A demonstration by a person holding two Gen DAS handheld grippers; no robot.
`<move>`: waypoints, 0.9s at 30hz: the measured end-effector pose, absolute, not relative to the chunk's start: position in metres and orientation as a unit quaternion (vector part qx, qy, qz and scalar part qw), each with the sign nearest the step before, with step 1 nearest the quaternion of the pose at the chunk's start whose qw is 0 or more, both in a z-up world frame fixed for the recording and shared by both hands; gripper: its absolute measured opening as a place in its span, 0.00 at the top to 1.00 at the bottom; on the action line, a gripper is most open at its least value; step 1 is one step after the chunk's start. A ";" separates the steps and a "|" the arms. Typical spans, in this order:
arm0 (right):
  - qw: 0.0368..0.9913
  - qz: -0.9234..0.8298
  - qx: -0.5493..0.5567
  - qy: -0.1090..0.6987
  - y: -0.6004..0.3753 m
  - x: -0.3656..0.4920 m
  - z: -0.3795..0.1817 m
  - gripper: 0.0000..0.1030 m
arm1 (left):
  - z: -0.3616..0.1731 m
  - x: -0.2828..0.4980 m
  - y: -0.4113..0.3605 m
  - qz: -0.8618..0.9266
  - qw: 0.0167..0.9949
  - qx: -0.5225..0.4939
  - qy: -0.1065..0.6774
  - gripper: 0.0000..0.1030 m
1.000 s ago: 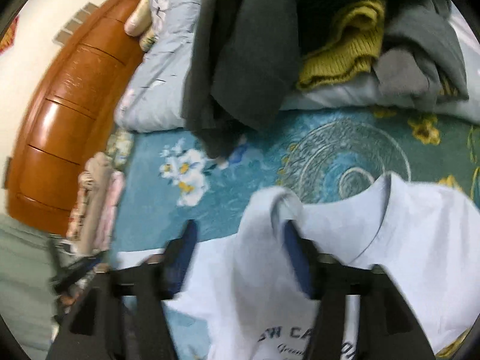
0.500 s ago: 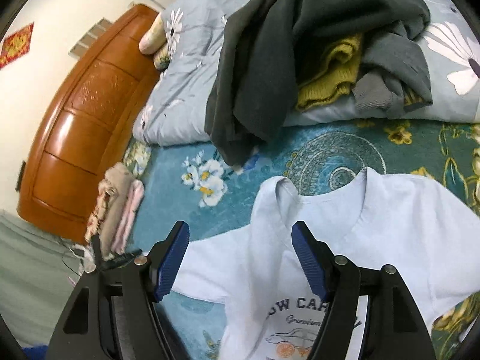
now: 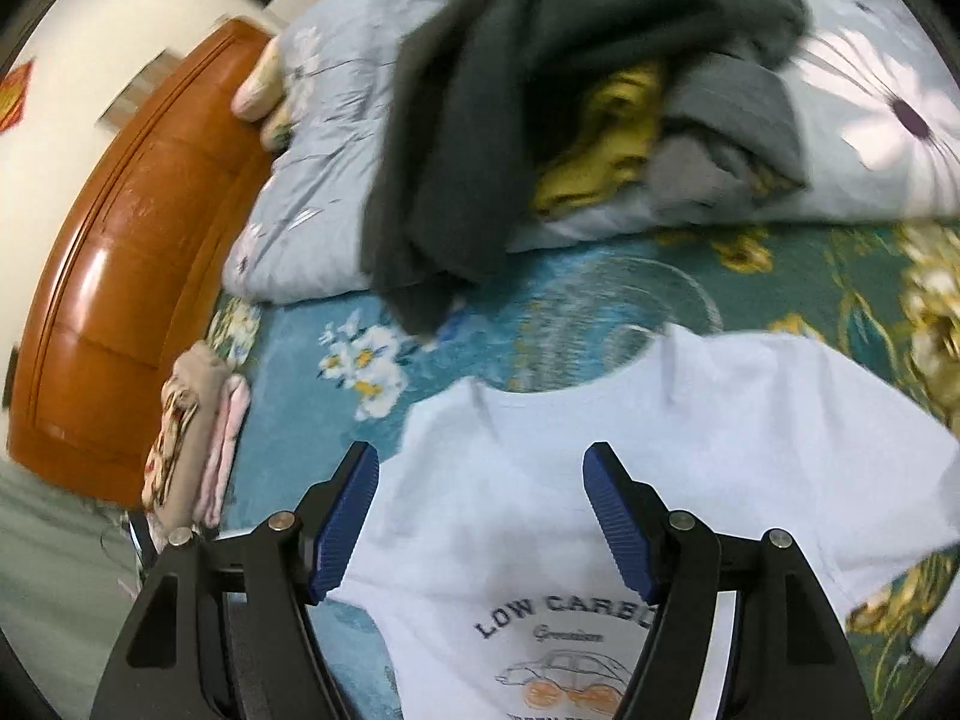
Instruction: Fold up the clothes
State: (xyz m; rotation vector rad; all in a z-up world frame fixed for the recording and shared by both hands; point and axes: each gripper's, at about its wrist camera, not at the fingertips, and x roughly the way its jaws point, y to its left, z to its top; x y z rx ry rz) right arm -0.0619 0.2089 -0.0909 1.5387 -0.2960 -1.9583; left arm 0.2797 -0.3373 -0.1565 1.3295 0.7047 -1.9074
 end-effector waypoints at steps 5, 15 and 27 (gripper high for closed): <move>0.231 -0.777 0.578 -0.098 0.282 -0.059 -0.083 0.30 | -0.161 0.274 -0.331 -0.736 0.337 0.514 0.284 0.92; 0.088 -0.798 0.595 0.036 0.416 -0.023 -0.105 0.30 | -0.085 0.278 -0.300 -0.766 0.331 0.434 0.339 0.66; 0.100 -0.788 0.602 0.081 0.424 -0.008 -0.165 0.57 | -0.049 0.189 -0.168 -0.827 0.158 0.423 0.334 0.57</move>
